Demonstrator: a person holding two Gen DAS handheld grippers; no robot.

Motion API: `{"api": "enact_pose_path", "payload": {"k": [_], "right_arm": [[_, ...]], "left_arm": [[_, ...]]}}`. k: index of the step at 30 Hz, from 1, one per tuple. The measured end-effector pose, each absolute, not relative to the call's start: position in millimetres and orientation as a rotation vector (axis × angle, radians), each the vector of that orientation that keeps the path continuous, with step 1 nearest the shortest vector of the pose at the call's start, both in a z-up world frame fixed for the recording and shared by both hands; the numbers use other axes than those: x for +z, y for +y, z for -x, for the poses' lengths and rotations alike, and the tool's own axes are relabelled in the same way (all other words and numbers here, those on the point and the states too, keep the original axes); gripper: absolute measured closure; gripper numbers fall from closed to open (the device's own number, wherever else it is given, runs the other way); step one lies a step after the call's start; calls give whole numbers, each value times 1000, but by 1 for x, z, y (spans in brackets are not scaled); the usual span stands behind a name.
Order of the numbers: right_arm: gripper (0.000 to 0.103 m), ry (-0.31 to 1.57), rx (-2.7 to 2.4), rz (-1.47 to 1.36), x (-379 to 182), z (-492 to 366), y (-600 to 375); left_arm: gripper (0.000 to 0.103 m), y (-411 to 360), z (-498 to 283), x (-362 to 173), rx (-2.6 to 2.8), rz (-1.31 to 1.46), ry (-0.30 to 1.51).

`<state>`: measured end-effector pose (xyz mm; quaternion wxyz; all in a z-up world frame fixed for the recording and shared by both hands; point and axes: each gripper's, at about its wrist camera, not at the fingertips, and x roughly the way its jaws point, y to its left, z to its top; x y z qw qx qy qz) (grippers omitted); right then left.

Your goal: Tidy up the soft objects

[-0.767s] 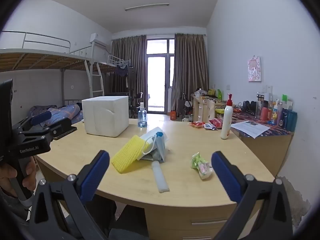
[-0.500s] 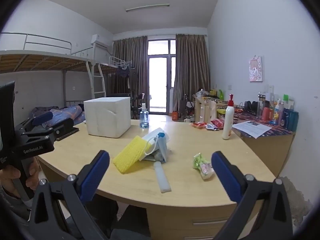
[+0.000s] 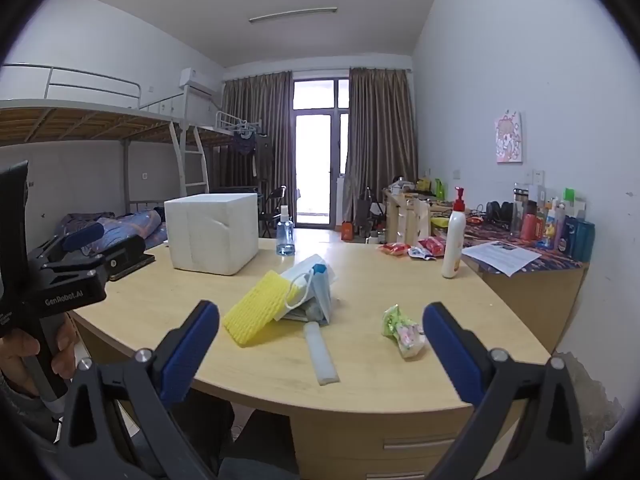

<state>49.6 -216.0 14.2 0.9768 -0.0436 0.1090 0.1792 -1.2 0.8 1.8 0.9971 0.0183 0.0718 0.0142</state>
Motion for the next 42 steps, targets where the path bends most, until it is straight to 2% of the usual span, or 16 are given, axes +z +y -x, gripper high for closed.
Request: {"api": "enact_pose_path", "payload": {"k": [42], "right_arm": [[0,162,364,65,20,-42,-219]], "left_arm": [[0,1,-3,3,33,-27,144]]}}
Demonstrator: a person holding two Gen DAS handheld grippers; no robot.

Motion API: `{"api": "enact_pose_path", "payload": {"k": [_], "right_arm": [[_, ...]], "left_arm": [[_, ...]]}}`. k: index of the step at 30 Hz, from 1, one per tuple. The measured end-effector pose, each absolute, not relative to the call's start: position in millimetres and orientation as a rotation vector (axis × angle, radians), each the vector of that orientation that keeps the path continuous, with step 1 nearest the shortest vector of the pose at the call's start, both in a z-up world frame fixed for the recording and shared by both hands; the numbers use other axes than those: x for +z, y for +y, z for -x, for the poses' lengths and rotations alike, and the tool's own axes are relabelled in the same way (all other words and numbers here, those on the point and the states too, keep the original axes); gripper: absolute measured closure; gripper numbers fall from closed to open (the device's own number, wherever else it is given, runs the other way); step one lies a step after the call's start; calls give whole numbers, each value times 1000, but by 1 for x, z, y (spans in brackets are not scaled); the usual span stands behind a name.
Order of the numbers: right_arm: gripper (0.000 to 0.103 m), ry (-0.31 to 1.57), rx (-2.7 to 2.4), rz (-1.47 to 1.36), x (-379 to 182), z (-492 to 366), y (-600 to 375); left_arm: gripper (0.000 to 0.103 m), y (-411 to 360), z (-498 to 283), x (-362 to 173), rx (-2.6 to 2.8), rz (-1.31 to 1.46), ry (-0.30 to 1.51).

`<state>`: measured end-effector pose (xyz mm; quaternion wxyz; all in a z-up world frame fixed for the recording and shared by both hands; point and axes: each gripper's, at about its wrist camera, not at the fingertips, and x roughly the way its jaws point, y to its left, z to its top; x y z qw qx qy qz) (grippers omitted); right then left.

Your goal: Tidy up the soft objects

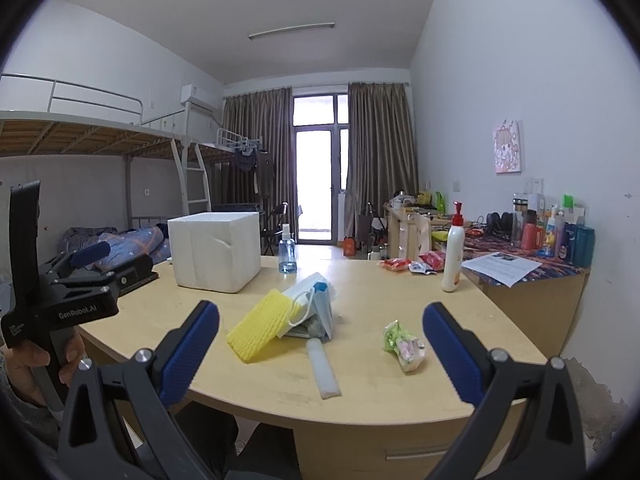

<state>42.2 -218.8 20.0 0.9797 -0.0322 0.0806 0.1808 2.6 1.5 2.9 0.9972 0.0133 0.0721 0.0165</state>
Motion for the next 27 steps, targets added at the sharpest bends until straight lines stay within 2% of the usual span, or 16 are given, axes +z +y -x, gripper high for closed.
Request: {"api": "enact_pose_path", "payload": {"k": [27], "right_arm": [[0,244,377,72,8,-72,-212]], "left_arm": [[0,-4,-38,-10,-51,-27,230]]}}
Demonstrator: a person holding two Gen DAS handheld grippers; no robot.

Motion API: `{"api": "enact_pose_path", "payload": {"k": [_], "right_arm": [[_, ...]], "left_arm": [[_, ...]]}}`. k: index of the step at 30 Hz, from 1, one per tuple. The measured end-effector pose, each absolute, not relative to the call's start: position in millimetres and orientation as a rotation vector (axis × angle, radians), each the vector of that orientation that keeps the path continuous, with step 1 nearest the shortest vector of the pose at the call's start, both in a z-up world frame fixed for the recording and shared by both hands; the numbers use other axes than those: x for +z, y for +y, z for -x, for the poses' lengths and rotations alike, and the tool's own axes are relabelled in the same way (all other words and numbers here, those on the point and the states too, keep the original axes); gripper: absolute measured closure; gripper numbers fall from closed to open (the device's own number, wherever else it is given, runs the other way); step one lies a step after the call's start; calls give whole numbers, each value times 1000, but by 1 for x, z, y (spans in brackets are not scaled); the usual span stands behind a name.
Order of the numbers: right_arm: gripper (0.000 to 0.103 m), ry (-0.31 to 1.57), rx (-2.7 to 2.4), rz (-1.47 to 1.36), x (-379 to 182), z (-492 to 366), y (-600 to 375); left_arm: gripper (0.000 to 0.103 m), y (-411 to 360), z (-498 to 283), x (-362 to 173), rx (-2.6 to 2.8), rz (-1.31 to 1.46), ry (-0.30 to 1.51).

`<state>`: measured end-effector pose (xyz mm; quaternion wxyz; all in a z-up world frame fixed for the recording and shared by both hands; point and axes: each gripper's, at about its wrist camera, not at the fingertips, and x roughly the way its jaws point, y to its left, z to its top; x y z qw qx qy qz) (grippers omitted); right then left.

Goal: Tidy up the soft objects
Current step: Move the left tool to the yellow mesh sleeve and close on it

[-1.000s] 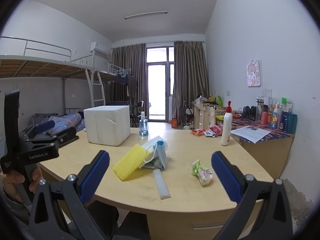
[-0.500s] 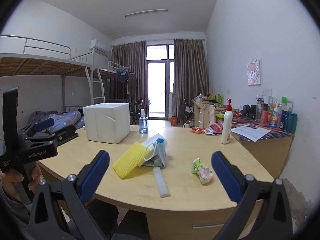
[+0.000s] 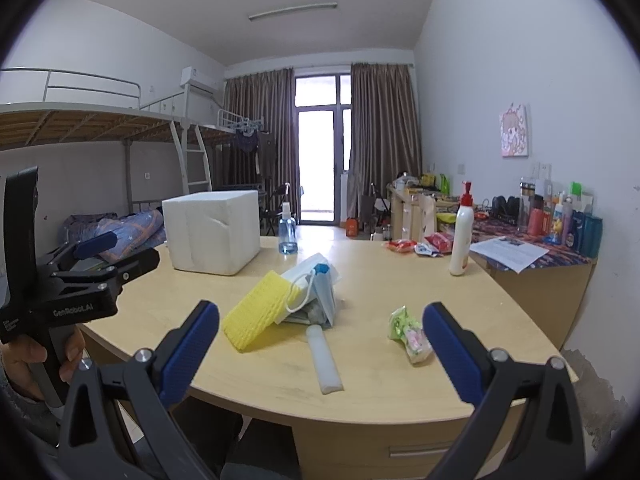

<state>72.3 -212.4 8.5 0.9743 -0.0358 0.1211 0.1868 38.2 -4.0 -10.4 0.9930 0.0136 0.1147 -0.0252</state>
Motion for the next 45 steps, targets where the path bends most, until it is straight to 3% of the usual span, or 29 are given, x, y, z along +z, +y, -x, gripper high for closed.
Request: {"api": "enact_pose_path", "payload": {"k": [33,38,42,45], "right_arm": [[0,510,404,73,-43,-146,-201],[0,527,411,89,-44,-151,-195],[0,539,420,100,-45,-154,-192],[0,543,430,107,-45,-156,-189]], "left_arm": [[1,-21,-149,-70,-262,-47,579],[6,-24,-159,-77,-286,-42,627],[20,-27,-166,-78,-319,-41,668],[25,-29,-172,-79,-306,-65,690]]}}
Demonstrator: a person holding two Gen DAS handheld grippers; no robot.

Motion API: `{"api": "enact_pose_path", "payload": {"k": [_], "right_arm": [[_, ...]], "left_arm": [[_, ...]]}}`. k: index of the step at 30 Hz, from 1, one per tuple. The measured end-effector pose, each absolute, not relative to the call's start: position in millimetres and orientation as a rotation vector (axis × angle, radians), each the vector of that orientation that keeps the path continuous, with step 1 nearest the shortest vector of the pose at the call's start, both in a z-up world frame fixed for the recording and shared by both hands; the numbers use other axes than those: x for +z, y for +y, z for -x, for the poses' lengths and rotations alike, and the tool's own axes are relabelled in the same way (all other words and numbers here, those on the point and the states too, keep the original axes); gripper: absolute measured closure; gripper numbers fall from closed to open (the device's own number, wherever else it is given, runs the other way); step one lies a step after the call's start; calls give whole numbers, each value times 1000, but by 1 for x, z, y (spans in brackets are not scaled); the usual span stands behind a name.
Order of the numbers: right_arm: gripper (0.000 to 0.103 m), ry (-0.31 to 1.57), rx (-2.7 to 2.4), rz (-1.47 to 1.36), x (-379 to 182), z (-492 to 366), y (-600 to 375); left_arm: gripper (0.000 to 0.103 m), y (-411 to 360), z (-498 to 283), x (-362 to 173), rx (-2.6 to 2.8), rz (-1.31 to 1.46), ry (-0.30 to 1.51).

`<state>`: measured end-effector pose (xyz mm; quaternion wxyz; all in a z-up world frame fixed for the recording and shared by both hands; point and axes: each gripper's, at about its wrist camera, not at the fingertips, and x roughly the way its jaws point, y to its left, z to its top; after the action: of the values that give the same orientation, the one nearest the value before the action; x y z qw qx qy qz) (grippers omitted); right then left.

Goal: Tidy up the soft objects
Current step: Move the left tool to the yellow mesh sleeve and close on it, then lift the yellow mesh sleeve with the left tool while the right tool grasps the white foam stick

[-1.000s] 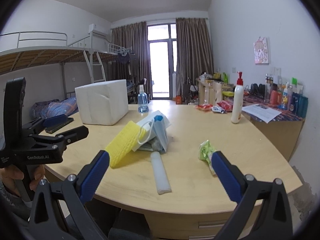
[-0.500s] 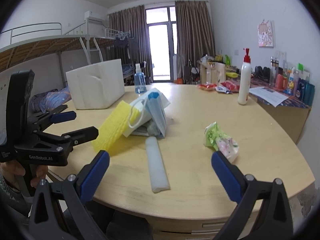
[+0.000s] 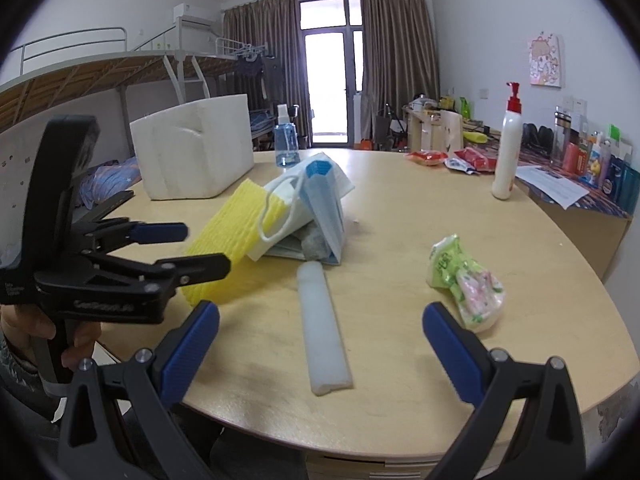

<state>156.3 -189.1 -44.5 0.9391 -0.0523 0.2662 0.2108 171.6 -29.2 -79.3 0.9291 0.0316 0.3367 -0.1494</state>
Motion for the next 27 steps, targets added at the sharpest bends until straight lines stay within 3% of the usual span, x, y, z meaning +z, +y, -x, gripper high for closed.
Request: {"api": "enact_pose_path", "payload": {"k": [8,10,13,17,19,24,27], "right_arm": [[0,552,435,102,-46,-161,-190],[0,557,436,103,-46,-162,-189],[0,559,438,104,-45,-162,-188],[1,566,457,112,-45,-162,-185],[19,581,466,119,-45,-163,-183],[27,614,426,182,-51,-166,-174],[45,630,405,214,-55,-168,-170]], "left_arm": [[48,-30,-178,-87,-293,-101,736],[62,-30,-178,-89,-299,-106,744],[74,-25,-175,-88,-313,-88,735],[78,-22,-172,-89,-322,-89,722],[79,-21,-169,-88,-342,-79,710],[79,-18,-167,-91,-356,-60,704],[79,-18,-165,-91,-364,-49,702]]}}
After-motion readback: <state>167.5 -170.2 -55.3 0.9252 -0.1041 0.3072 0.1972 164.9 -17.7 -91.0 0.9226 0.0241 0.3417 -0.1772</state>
